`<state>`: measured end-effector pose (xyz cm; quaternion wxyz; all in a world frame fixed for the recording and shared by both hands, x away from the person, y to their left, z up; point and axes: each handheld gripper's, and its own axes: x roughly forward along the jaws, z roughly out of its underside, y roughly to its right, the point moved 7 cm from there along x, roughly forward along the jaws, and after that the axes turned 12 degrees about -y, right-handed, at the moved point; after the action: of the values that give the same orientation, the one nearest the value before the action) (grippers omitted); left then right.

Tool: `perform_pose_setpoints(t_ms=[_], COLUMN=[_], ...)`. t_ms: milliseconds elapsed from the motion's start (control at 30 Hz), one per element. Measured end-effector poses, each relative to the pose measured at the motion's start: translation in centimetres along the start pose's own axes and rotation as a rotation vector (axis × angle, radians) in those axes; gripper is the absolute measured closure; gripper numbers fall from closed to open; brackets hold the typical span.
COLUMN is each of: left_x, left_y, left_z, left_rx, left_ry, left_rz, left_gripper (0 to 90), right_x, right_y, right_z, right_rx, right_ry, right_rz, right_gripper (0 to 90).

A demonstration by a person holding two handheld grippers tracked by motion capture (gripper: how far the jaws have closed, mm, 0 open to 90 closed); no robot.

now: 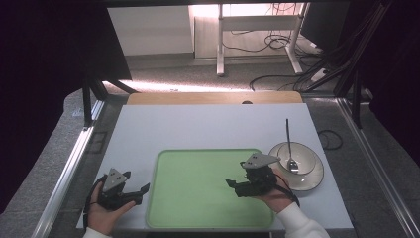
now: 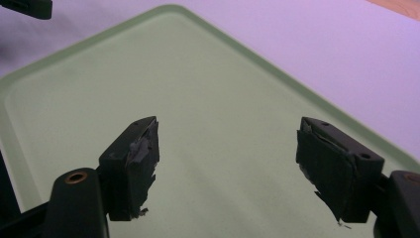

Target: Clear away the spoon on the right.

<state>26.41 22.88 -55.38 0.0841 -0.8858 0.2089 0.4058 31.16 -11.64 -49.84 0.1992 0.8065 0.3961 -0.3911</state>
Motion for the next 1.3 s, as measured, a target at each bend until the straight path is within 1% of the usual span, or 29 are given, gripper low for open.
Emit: perform_pose_setpoints(t_ms=[133,233,267,333,433,467,500,600,700,733,867,900,933,1067,1133,1300], left_x=[0.0,0.2,0.2,0.2,0.1,0.1,0.1,0.1,0.3,0.3,0.2,0.2,0.2,0.2,0.3,0.2], left_y=[-0.1,0.0,0.0,0.0,0.0,-0.1,-0.1,-0.1,0.0,0.0,0.0,0.0,0.0,0.0,0.0,0.0], left_z=[0.0,0.0,0.0,0.0,0.0,0.0,0.0,0.0,0.0,0.0,0.0,0.0,0.0,0.0,-0.1,-0.1], left_rx=[-0.004,0.0,0.001,0.002,0.004,0.004,0.003,-0.001,-0.002,-0.001,0.0,0.001,0.001,-0.002,-0.001,-0.01], left_ry=[0.0,-0.004,-0.004,-0.003,-0.004,-0.004,-0.004,-0.003,-0.005,-0.006,-0.004,-0.003,-0.003,-0.001,-0.002,0.003], left_rz=[-0.001,-0.001,-0.002,-0.001,-0.002,-0.003,-0.003,-0.002,-0.001,0.0,-0.004,-0.006,-0.006,-0.003,-0.001,0.012], left_gripper=[18.5,18.5,18.5,18.5,18.6,18.6,18.6,18.7,18.7,18.7,18.8,18.8,18.7,18.7,18.7,18.7], right_x=[-0.2,-0.6,-0.9,-1.1,-1.7,-2.1,-2.1,-2.8,-3.7,-3.7,-4.4,-4.5,-4.7,-5.4,-5.4,-5.8], right_y=[0.1,0.5,0.9,1.1,1.9,2.4,2.4,3.1,4.4,4.4,5.3,5.5,5.7,6.4,6.5,7.3], right_z=[-0.4,-0.7,-0.8,-0.8,-1.0,-1.1,-1.1,-1.2,-1.1,-1.1,-1.0,-0.9,-1.0,-1.0,-1.0,-0.8], right_rx=[0.005,0.014,0.023,0.029,0.048,0.057,0.057,0.069,0.09,0.09,0.116,0.117,0.12,0.14,0.141,0.159], right_ry=[0.008,0.021,0.03,0.036,0.053,0.064,0.064,0.077,0.093,0.093,0.107,0.112,0.13,0.147,0.15,0.148], right_rz=[0.002,0.01,0.018,0.021,0.032,0.041,0.041,0.053,0.071,0.071,0.083,0.089,0.099,0.11,0.111,0.128], right_gripper=[25.7,25.6,25.7,25.7,26.0,26.1,26.1,26.4,26.7,26.7,27.0,27.4,28.4,29.5,29.7,29.9])
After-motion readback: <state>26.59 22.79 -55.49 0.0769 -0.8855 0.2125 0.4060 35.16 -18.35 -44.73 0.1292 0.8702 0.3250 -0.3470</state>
